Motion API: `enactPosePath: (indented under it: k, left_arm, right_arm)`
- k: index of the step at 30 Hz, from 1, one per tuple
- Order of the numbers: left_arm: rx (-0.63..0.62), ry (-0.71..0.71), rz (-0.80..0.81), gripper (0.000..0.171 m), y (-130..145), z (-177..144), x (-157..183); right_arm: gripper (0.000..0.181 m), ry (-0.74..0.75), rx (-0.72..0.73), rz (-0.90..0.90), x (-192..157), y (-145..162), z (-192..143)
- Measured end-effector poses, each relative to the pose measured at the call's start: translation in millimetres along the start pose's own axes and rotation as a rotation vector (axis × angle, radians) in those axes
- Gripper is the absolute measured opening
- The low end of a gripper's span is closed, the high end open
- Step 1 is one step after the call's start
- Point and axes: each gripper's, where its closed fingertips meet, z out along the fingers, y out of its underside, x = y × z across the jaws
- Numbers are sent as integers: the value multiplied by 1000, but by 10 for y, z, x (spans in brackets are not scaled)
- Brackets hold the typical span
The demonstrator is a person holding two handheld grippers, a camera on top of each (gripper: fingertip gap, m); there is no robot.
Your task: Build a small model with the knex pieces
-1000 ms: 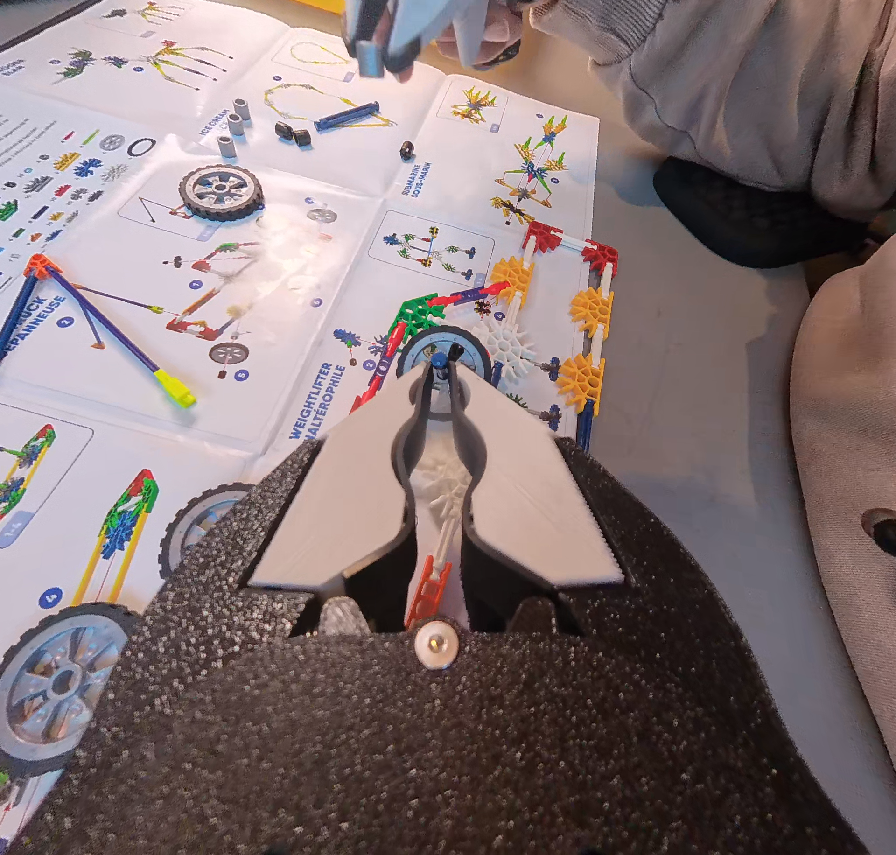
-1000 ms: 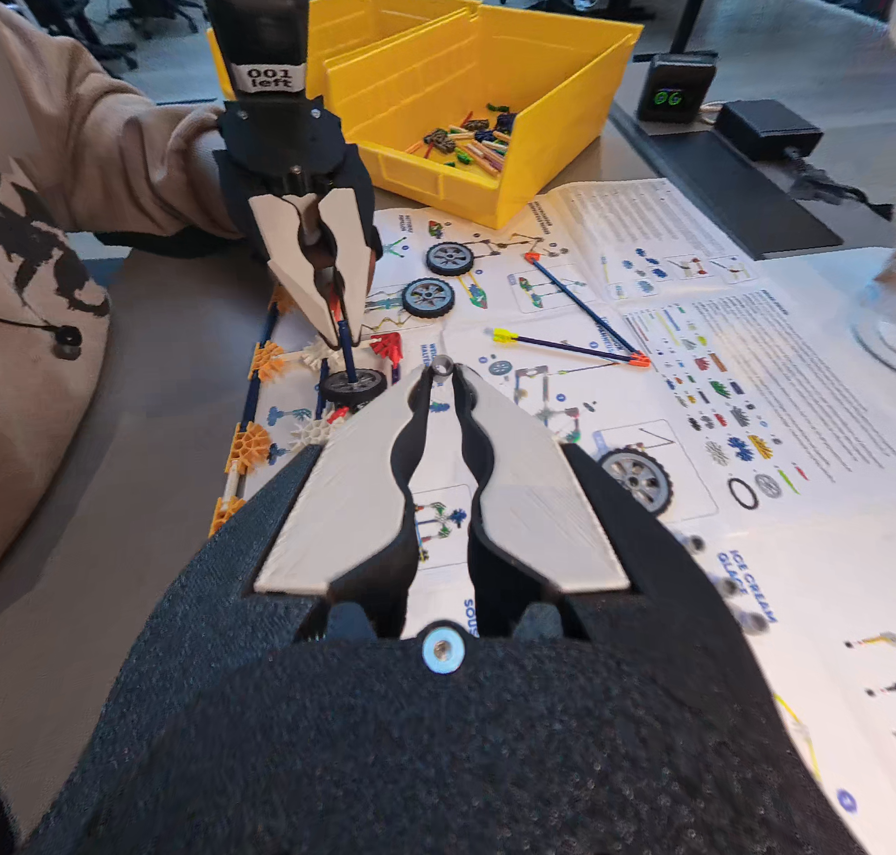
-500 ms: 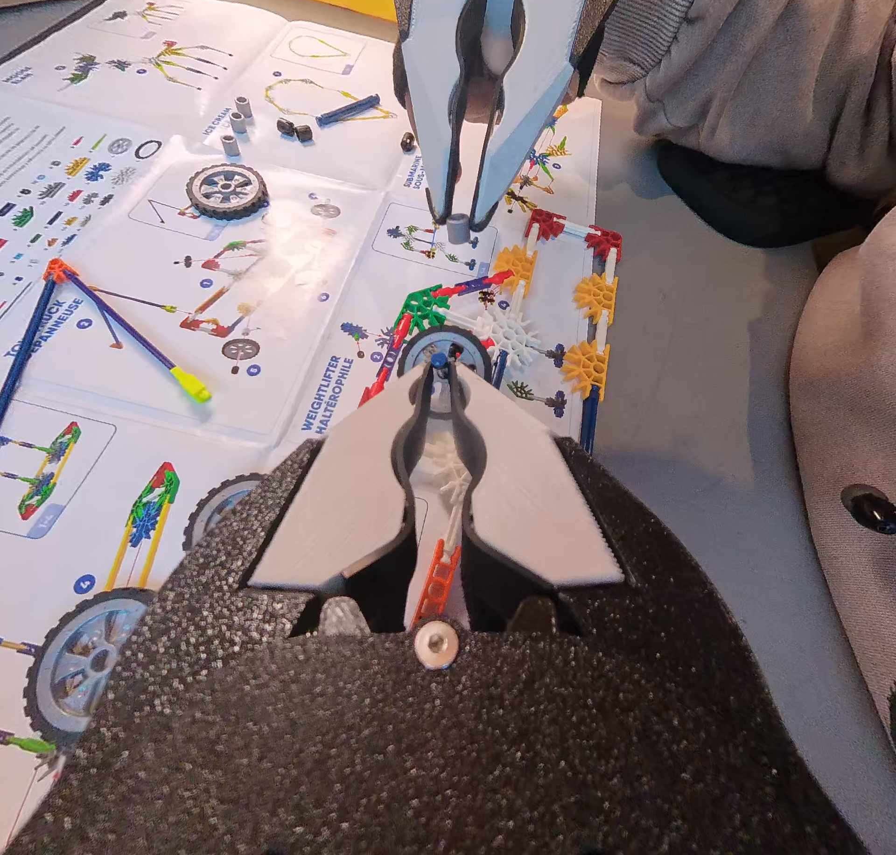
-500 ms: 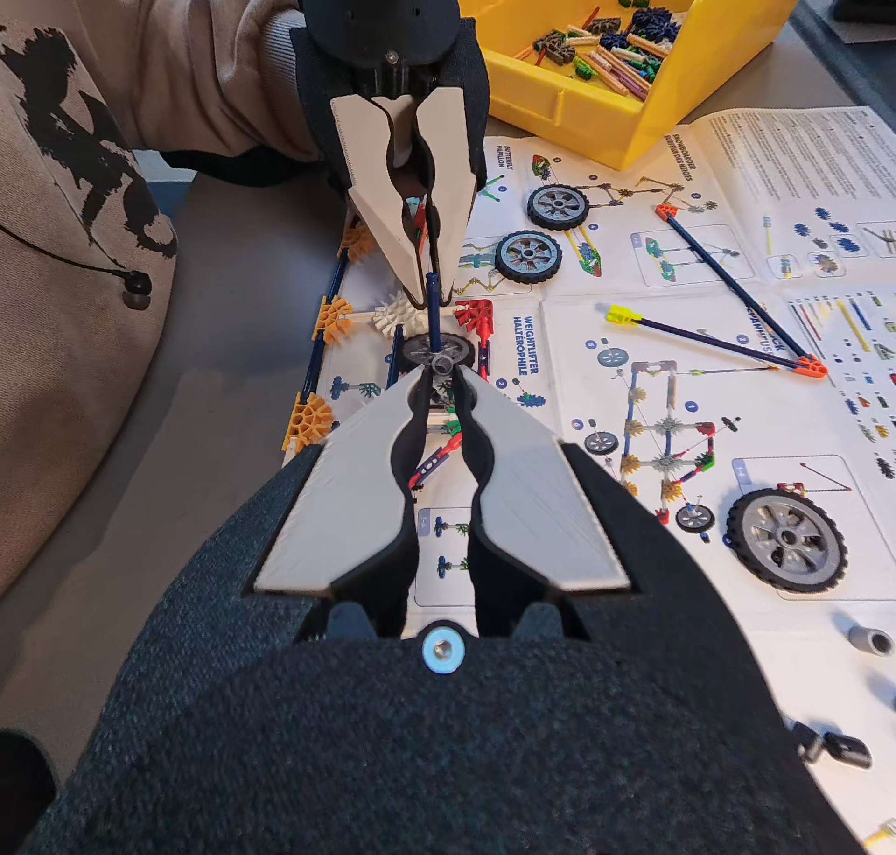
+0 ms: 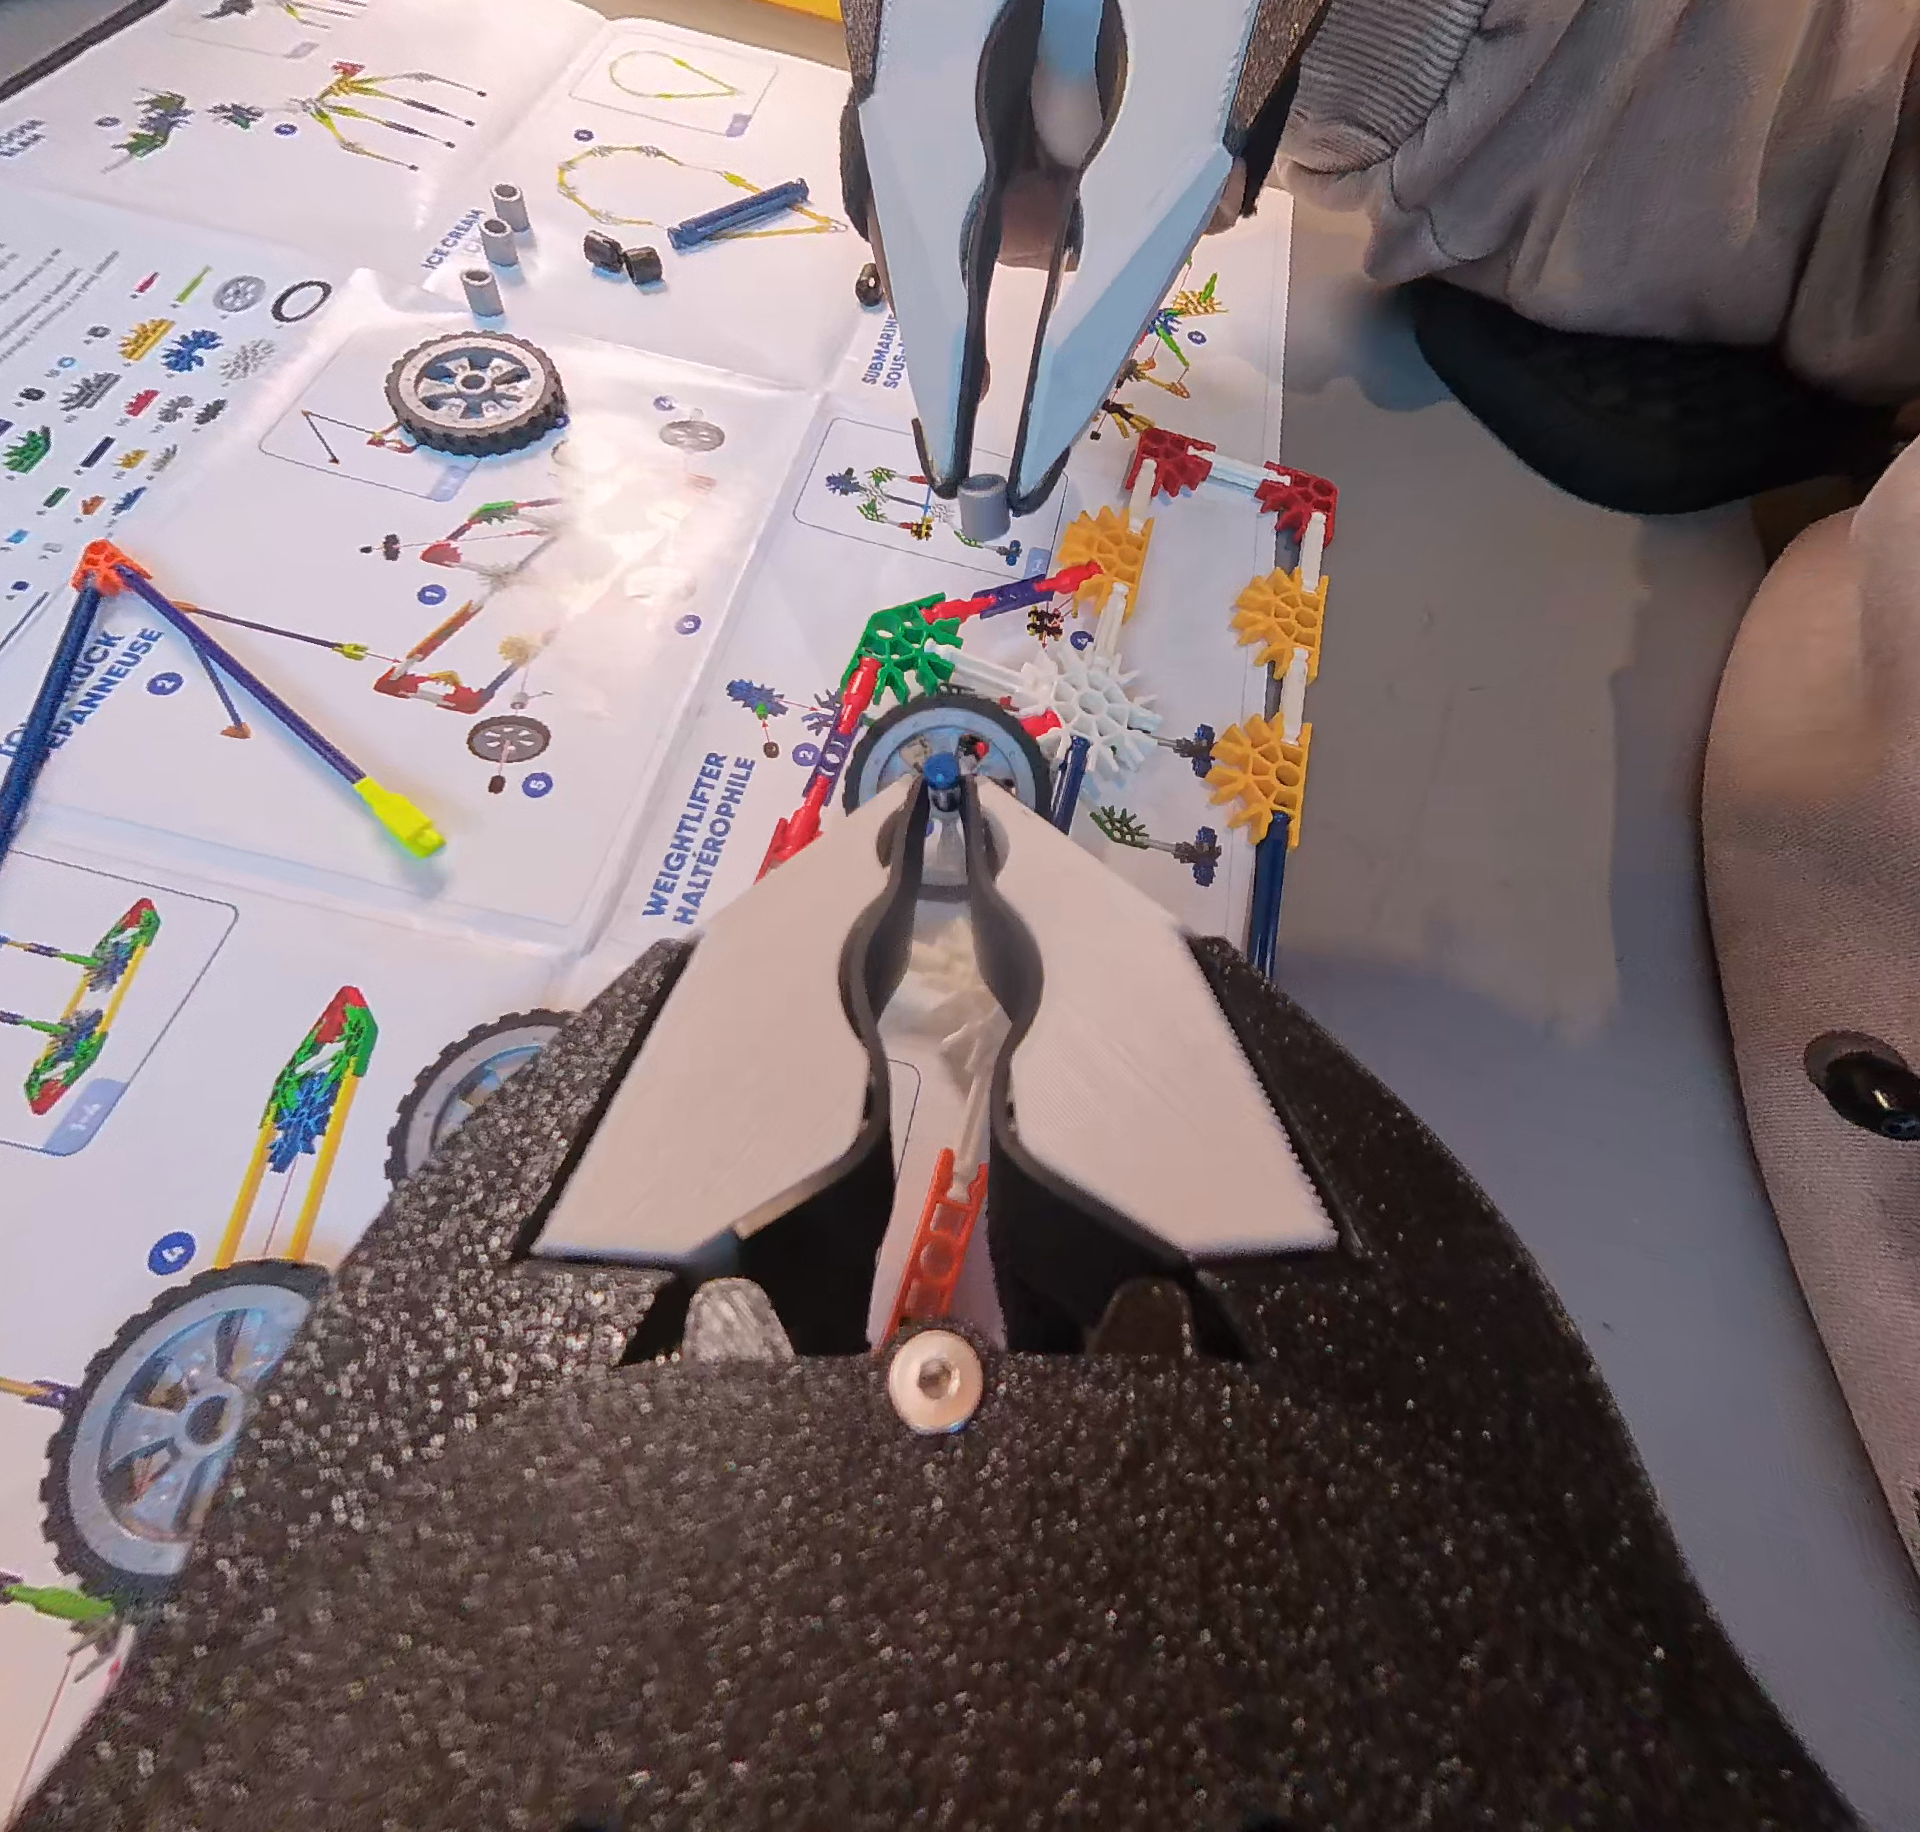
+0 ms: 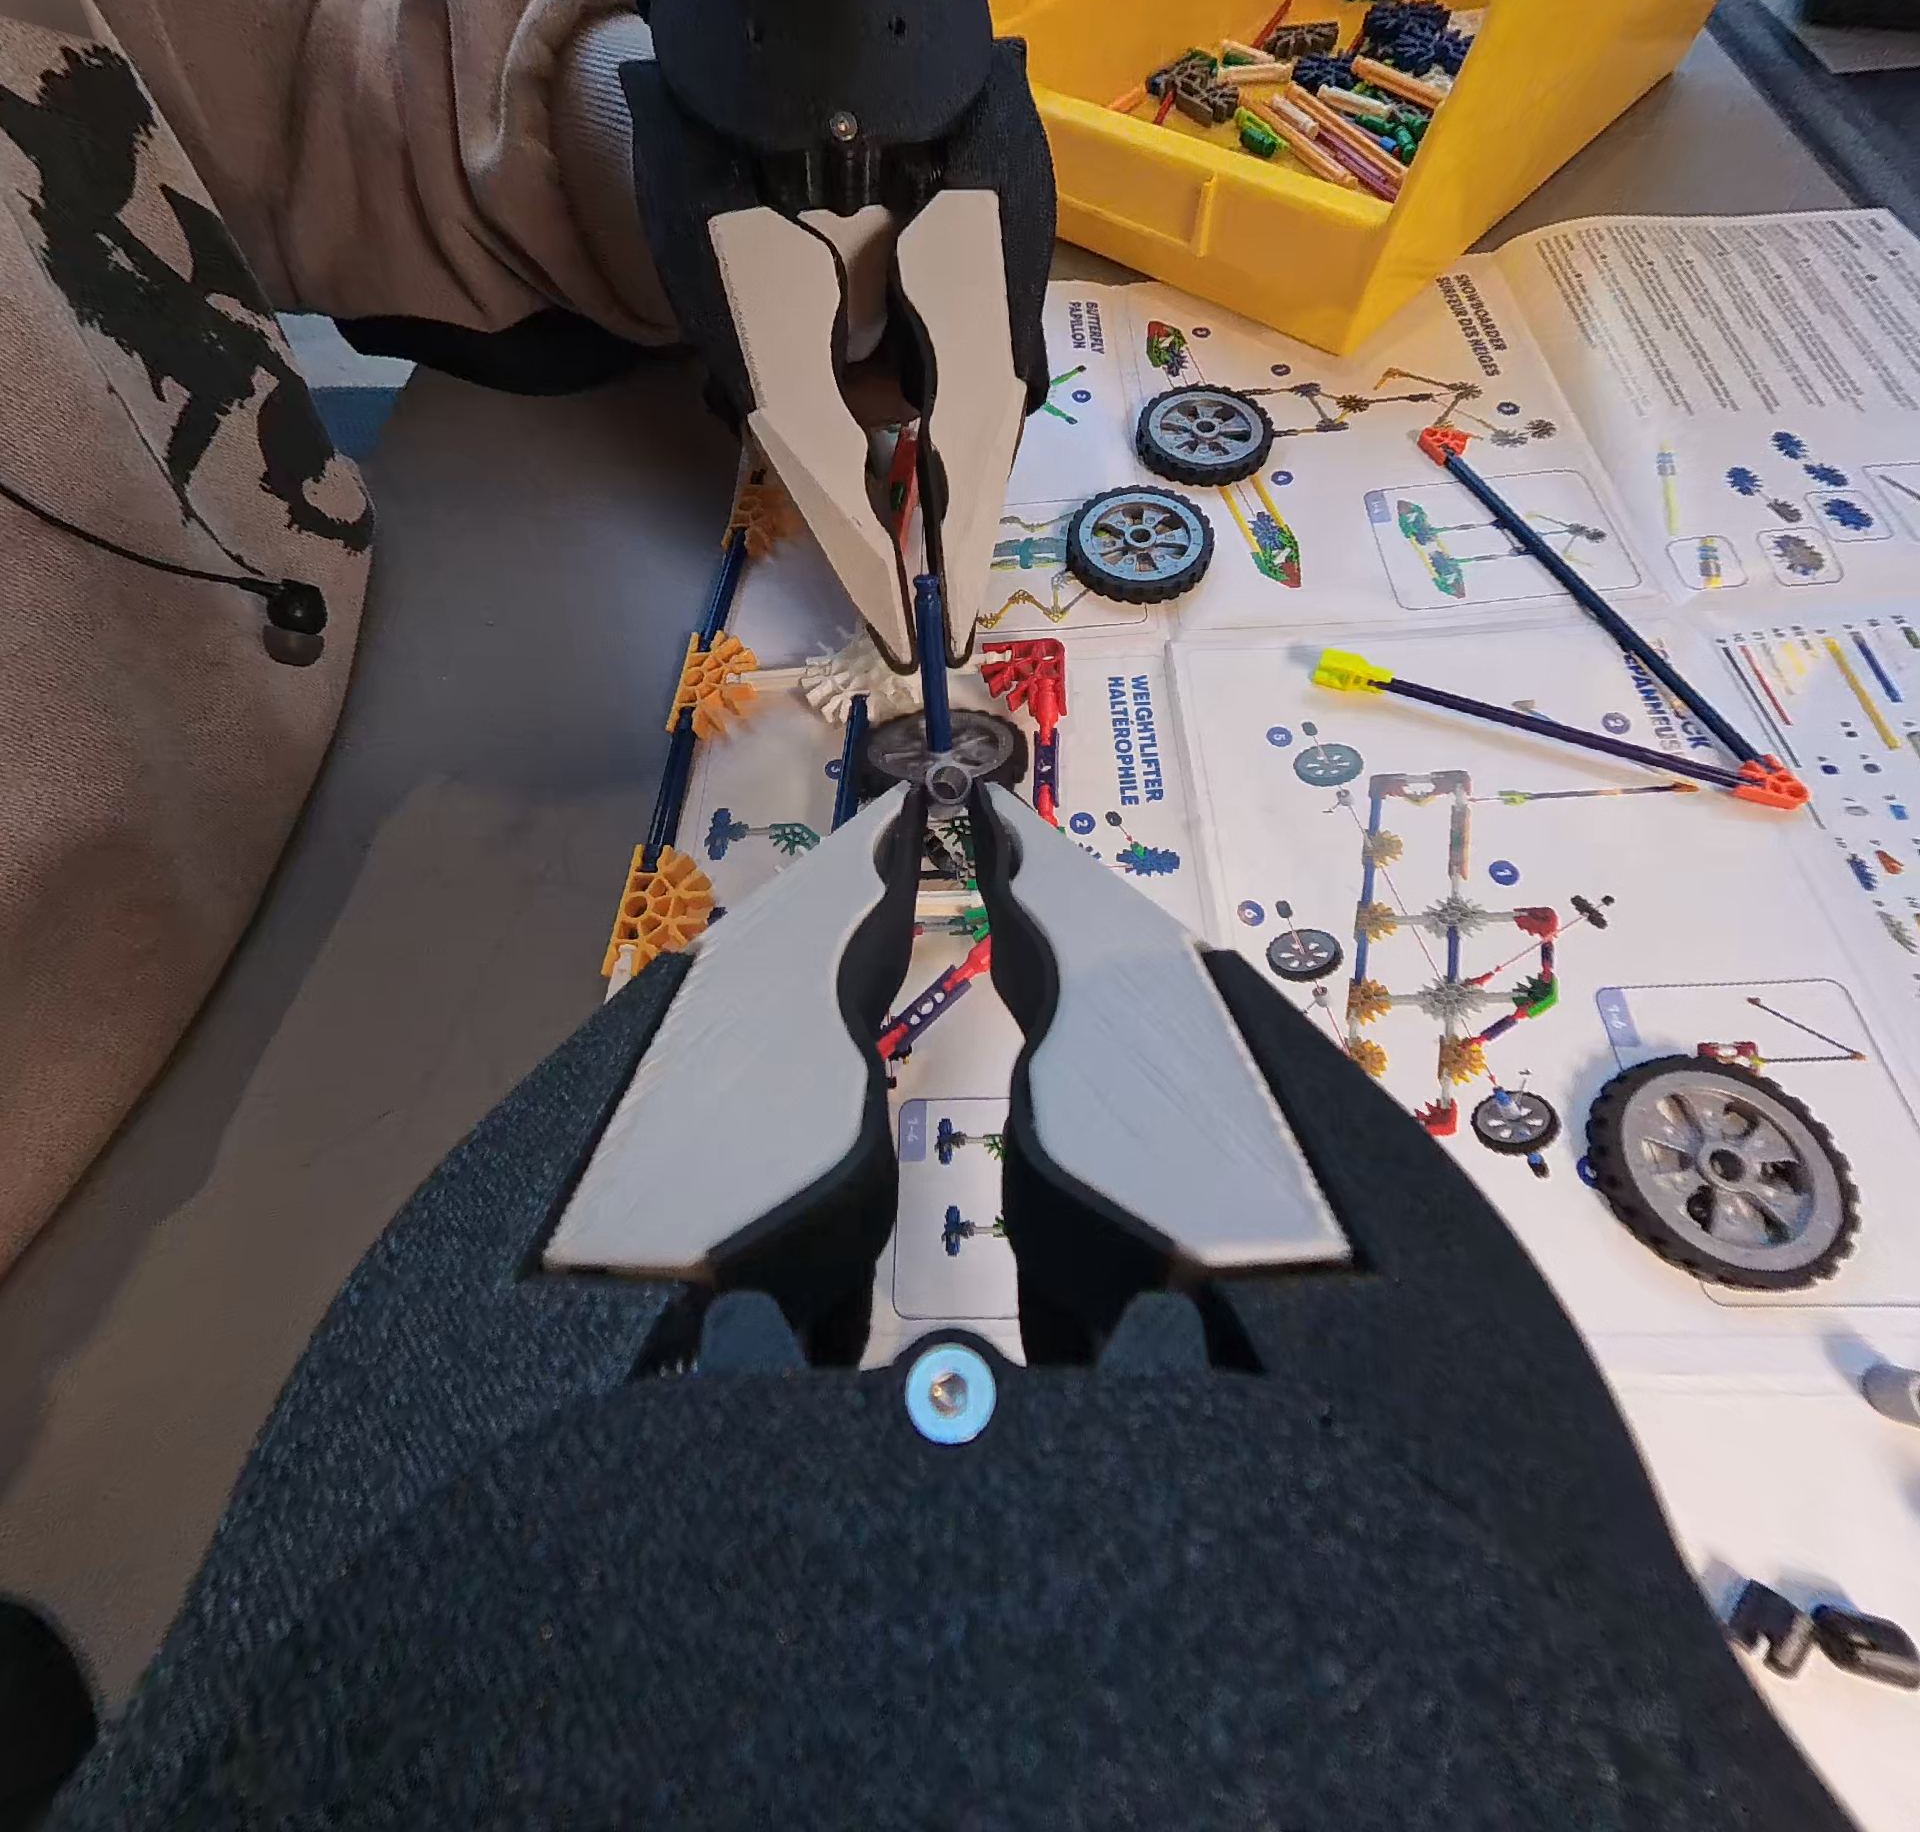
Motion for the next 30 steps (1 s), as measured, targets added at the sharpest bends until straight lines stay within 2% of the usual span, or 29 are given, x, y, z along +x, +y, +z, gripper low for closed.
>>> enactPosePath:
  k: [22,30]
  left_arm:
    - [-14,-14,17,6,24,-18,-26]
    - [4,-16,22,4,-8,0,-9]
  right_arm:
    - [7,15,-5,2,16,33,22]
    - [7,22,22,-13,-10,-53,41]
